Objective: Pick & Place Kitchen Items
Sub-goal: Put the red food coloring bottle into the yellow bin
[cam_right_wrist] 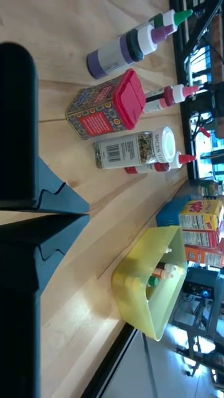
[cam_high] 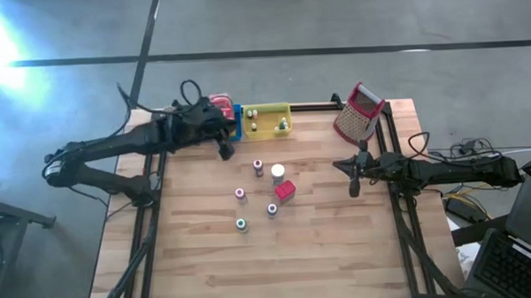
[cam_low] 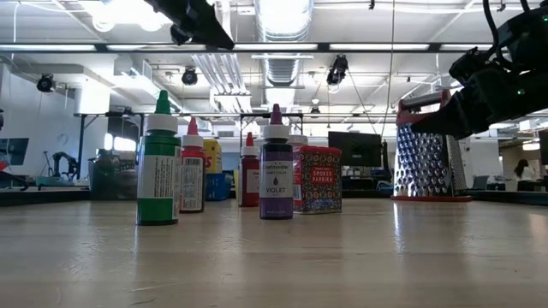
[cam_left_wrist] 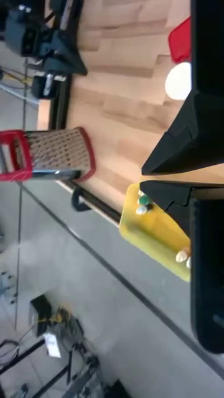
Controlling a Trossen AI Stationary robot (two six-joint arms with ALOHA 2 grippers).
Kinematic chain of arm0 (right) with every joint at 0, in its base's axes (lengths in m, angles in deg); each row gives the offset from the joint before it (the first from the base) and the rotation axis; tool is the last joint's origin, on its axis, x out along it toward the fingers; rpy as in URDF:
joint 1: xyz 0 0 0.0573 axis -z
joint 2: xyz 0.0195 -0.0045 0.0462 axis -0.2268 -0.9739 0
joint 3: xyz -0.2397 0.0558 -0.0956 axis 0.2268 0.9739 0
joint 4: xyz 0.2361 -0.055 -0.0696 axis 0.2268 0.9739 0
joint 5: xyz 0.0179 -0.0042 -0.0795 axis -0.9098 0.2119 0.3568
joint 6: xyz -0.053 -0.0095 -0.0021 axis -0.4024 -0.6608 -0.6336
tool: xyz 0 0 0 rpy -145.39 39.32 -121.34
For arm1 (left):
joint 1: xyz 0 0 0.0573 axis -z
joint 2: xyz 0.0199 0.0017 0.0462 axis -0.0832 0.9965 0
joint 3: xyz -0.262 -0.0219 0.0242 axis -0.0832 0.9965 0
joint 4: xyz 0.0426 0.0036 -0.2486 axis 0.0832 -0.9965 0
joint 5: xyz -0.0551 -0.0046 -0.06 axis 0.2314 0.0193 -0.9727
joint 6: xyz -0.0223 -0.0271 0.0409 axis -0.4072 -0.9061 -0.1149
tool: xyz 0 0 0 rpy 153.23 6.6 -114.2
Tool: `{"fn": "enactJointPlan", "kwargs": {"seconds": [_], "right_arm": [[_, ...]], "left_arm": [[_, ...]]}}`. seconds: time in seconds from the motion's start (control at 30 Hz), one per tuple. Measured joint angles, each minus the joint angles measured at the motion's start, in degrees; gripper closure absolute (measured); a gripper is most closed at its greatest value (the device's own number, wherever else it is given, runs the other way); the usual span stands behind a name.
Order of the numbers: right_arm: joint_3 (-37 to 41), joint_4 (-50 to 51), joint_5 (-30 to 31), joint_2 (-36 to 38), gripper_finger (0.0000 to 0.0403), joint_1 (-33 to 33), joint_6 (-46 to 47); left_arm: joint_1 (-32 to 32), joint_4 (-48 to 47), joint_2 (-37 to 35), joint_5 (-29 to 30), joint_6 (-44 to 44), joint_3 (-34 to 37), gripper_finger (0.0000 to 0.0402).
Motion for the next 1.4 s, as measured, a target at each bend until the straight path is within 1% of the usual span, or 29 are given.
{"fn": "enactJointPlan", "kwargs": {"seconds": [0.13,0.2,0.27,0.33,0.47,0.7,0.83,0.93,1.03,1.13,1.3,1.4], "right_arm": [[0.0,0.0,-0.02,0.0,0.0394,0.0,0.0],[0.0,0.0,0.0,0.0,0.0394,0.0,-0.01],[0.0,0.0,-0.02,0.0,0.0394,0.0,0.0],[0.0,0.0,0.01,0.0,0.0394,0.0,-0.02],[0.0,0.0,0.02,0.0,0.0394,0.0,-0.02],[-0.02,0.0,0.08,-0.02,0.0394,0.0,-0.02],[-0.02,0.0,0.07,-0.02,0.0394,0.0,-0.02],[-0.02,0.02,0.07,-0.02,0.0394,0.0,-0.02],[-0.02,0.02,0.07,-0.02,0.0394,0.0,-0.02],[-0.02,0.04,0.07,-0.02,0.0394,0.0,-0.02],[-0.02,0.04,0.07,-0.02,0.0394,0.0,-0.02],[-0.02,0.04,0.07,-0.02,0.0394,0.02,-0.01]], "left_arm": [[0.53,-0.04,1.2,-1.54,-1.22,0.0,0.037],[0.63,-0.74,1.49,-4.49,-2.37,-0.01,0.037],[0.79,-1.27,1.87,-8.45,-1.68,-0.02,0.037],[1.54,-1.99,2.47,-10.28,-0.33,-0.02,0.037],[2.37,-3.6,4.47,-10.49,1.63,-0.04,0.0368],[2.27,-11.08,10.41,-10.53,-0.82,-3.13,0.0362],[2.15,-15.04,13.95,-10.6,-0.29,-7.59,0.0362],[1.67,-22.0,16.9,-11.07,-1.14,-12.63,0.036],[1.34,-27.43,19.87,-11.5,-2.35,-17.25,0.0353],[1.17,-30.07,22.12,-11.44,-1.78,-20.86,0.0343],[0.98,-31.61,24.44,-10.31,-1.41,-23.74,0.0335],[0.98,-31.87,24.87,-10.19,-1.38,-23.95,0.0335]]}}
